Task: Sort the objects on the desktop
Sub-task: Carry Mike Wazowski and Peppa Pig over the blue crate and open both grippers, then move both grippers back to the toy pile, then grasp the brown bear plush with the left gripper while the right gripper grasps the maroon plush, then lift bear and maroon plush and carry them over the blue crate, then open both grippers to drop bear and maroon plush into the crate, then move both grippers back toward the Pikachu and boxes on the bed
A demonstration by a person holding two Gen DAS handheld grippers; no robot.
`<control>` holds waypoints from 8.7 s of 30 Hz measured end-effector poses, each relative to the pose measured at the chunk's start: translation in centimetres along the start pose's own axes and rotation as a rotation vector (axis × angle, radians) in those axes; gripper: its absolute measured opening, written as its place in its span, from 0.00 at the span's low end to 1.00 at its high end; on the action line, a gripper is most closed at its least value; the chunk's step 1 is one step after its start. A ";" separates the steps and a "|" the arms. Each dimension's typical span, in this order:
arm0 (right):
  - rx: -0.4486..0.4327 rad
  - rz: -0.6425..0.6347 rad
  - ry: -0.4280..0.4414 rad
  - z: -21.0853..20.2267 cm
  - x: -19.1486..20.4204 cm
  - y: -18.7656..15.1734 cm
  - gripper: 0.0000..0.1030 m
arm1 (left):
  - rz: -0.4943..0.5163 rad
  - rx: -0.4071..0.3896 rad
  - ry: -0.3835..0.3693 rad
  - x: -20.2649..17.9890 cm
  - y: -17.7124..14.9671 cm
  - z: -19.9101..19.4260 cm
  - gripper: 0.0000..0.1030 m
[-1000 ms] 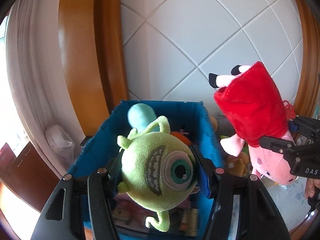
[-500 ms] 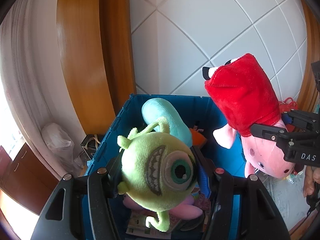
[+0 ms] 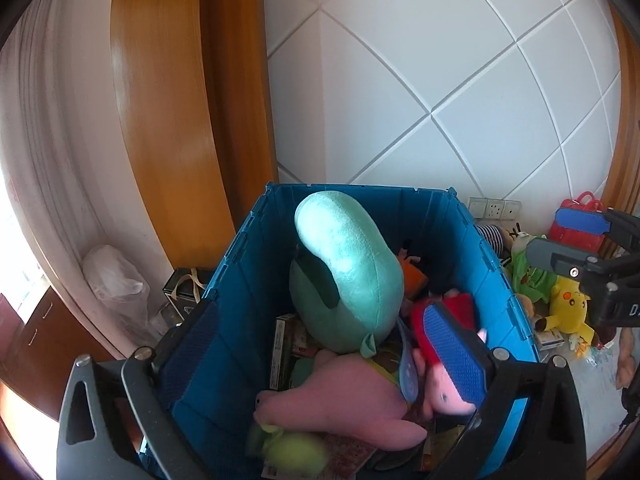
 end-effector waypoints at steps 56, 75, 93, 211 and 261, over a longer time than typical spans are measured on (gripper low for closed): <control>0.128 0.156 -0.177 -20.0 -30.3 -18.6 0.87 | 0.094 0.089 -0.196 -37.9 -4.1 -0.1 1.00; 0.331 0.280 -0.339 -23.8 -47.7 -33.7 0.87 | 0.176 0.306 -0.256 -48.3 -19.2 22.8 1.00; 0.444 0.365 -0.376 -20.8 -49.5 -39.8 0.87 | 0.249 0.370 -0.201 -46.6 -24.6 30.7 0.95; -0.095 -0.008 0.159 -7.2 -1.9 2.5 0.15 | -0.072 -0.125 0.025 2.6 10.1 -4.5 0.17; -0.027 0.005 0.059 -19.8 -11.6 -8.2 0.99 | -0.032 -0.064 -0.061 -20.1 1.2 -12.0 1.00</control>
Point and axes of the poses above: each gripper's, at about its wrist camera, not at the fingertips, and z roughly the way its jaws point, x to its left, y to its top, the point moved 10 cm from there along z, roughly the way its jaws point, and after that the axes turned 12 degrees about -x, right-handed, at the moved point
